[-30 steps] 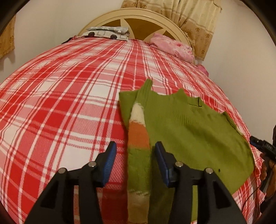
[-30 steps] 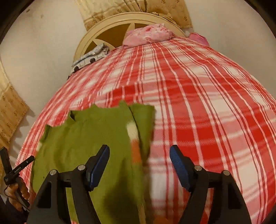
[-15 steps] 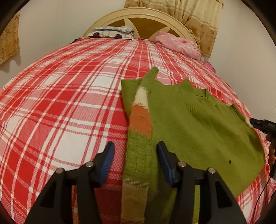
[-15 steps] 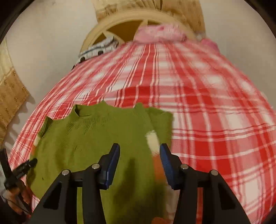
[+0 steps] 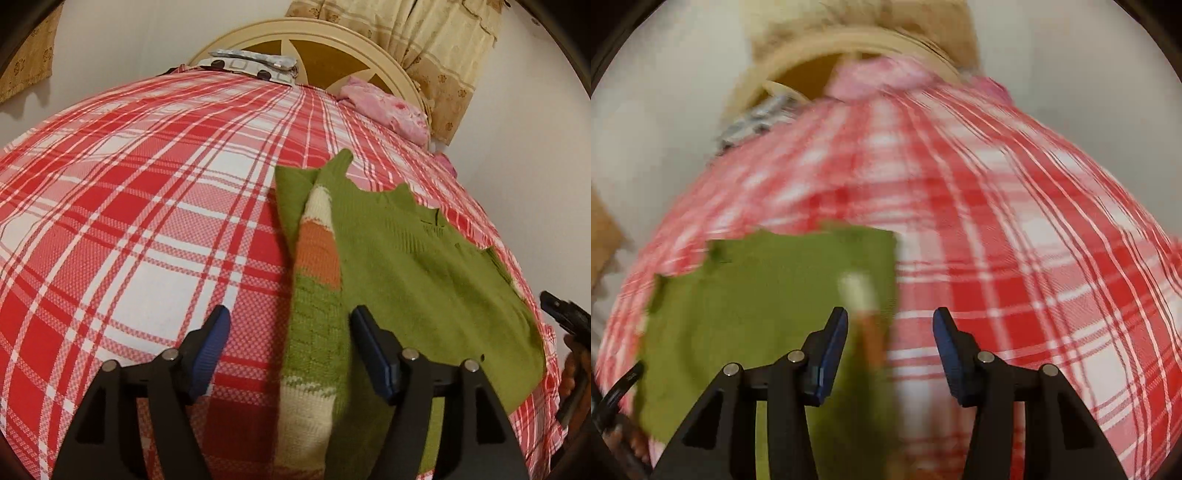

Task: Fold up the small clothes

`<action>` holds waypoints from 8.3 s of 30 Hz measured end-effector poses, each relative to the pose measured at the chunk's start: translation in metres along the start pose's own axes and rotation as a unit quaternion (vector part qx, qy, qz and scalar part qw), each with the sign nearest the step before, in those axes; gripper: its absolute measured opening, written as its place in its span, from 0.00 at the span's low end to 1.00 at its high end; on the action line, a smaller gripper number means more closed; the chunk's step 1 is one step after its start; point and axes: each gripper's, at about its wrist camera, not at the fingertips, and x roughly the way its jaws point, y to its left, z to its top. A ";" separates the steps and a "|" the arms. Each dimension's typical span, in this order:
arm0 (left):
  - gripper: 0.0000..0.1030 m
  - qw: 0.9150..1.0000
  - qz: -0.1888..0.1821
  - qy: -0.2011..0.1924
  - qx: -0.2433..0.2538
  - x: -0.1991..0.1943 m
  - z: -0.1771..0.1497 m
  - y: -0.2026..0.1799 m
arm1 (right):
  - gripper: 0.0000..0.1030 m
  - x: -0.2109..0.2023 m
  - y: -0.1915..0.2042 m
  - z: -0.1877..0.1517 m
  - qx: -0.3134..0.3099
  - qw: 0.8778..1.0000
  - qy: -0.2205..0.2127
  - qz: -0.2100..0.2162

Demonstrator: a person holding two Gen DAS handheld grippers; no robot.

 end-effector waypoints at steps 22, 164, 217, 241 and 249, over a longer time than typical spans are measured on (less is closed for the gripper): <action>0.87 1.000 0.004 0.002 0.017 0.000 -0.002 -0.002 | 0.39 0.051 0.008 0.042 -0.041 0.998 0.022 -0.029; 0.14 0.978 -0.205 0.039 0.017 0.046 0.136 -0.095 | 0.06 -0.050 0.189 -0.056 -0.179 0.971 -0.034 0.155; 0.54 0.945 -0.209 0.045 0.245 0.056 0.055 -0.321 | 0.06 -0.050 -0.057 -0.106 0.136 0.982 0.016 0.130; 0.72 0.967 -0.132 0.036 0.214 0.018 -0.028 -0.208 | 0.02 0.031 -0.023 0.003 0.038 0.996 0.056 0.062; 0.81 0.966 -0.136 0.058 0.214 0.026 -0.036 -0.208 | 0.01 0.029 -0.037 -0.006 0.033 0.998 0.050 0.003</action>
